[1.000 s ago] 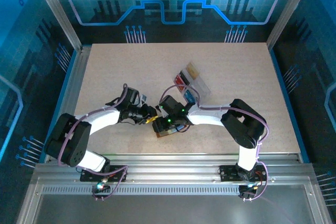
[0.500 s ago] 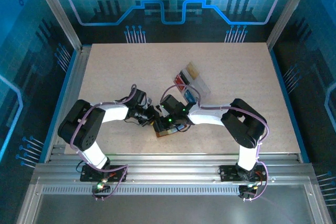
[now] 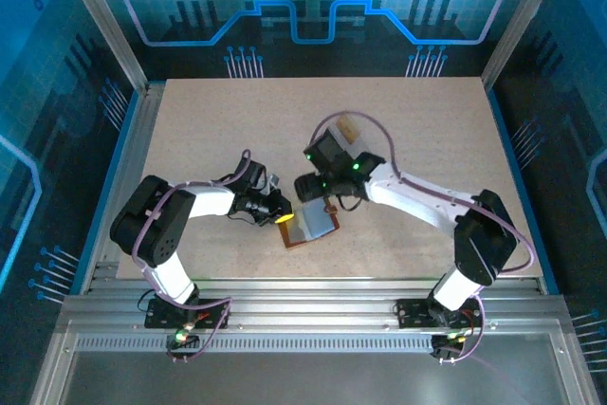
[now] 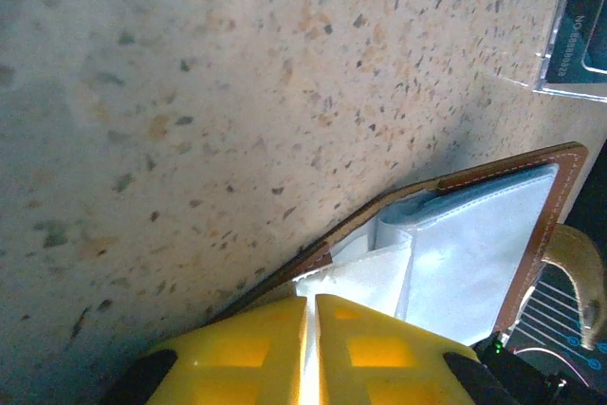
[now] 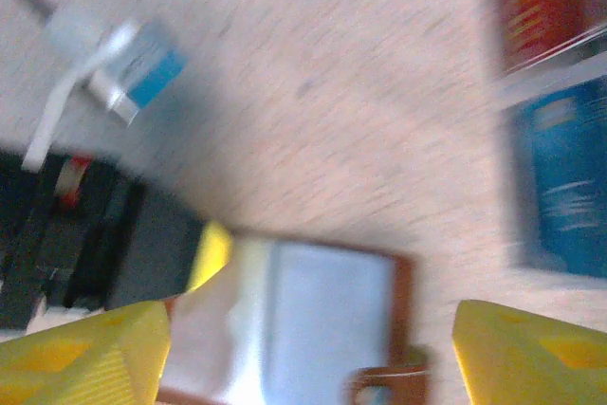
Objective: Put the credit cards into the card holder
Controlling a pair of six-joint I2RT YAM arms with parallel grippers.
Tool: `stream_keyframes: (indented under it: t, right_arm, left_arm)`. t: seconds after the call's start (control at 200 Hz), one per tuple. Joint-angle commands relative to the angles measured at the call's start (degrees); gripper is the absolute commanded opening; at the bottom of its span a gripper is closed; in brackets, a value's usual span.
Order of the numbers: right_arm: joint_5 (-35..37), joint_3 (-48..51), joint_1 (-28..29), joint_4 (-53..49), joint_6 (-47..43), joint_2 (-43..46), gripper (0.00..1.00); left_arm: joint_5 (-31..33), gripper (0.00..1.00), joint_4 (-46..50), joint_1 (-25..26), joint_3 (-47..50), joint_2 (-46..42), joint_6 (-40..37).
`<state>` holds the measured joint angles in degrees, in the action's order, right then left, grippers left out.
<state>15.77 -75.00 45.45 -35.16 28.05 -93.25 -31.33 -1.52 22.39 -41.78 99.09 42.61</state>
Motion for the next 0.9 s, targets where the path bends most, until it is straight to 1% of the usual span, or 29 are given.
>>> stream_keyframes:
  t: [0.0, 0.03, 0.12, 0.18, 0.22, 0.265, 0.335, 0.38, 0.465, 0.59, 0.71, 0.805, 0.896]
  right_arm:
    - [20.2, -6.0, -2.5, -14.8, -2.1, -2.6, 0.84]
    - [23.1, -7.7, -2.9, -16.5, -2.2, -4.2, 0.85]
    - [27.4, -11.2, -3.3, -19.2, -3.1, -8.5, 0.88]
    - [29.3, -13.2, -3.4, -20.3, -3.5, -10.9, 0.88]
    - [29.7, -14.1, -3.4, -20.4, -4.0, -12.4, 0.87]
    - [28.3, -14.5, -3.3, -19.5, -5.0, -13.2, 0.83]
    - [23.1, -13.5, -3.0, -16.1, -7.0, -13.2, 0.75]
    - [20.5, -13.1, -3.2, -14.4, -7.6, -13.4, 0.71]
    - [18.0, -13.6, -4.0, -13.7, -7.8, -14.5, 0.6]
    - [13.9, -14.2, -5.4, -13.0, -8.9, -16.4, 0.5]
    - [11.5, -14.7, -6.7, -12.5, -9.9, -18.6, 0.48]
    - [11.1, -15.4, -7.6, -12.6, -10.3, -20.1, 0.47]
    - [10.6, -16.1, -8.0, -12.4, -11.1, -21.1, 0.44]
  left_arm:
    - [4.6, 0.12, 3.3, 1.2, 0.5, 3.6, -2.5]
    - [4.5, 0.12, 3.3, 1.2, 0.4, 3.5, -2.4]
    - [4.6, 0.12, 3.4, 1.3, 0.4, 3.4, -2.5]
    - [4.4, 0.12, 3.4, 1.3, 0.3, 3.5, -2.4]
    - [4.3, 0.12, 3.3, 1.4, 0.3, 3.4, -2.4]
    - [4.2, 0.12, 3.2, 1.4, 0.3, 3.4, -2.3]
    - [4.2, 0.12, 3.3, 1.5, 0.2, 3.3, -2.3]
    - [4.0, 0.12, 3.3, 1.6, 0.3, 3.2, -2.3]
    - [4.1, 0.13, 3.3, 1.8, 0.2, 3.0, -2.3]
    - [4.2, 0.13, 3.5, 1.9, 0.3, 2.8, -2.4]
    - [4.1, 0.13, 3.5, 1.9, 0.2, 2.8, -2.4]
    - [4.2, 0.13, 3.5, 2.0, 0.1, 2.9, -2.3]
    - [4.2, 0.13, 3.5, 2.0, 0.1, 3.0, -2.4]
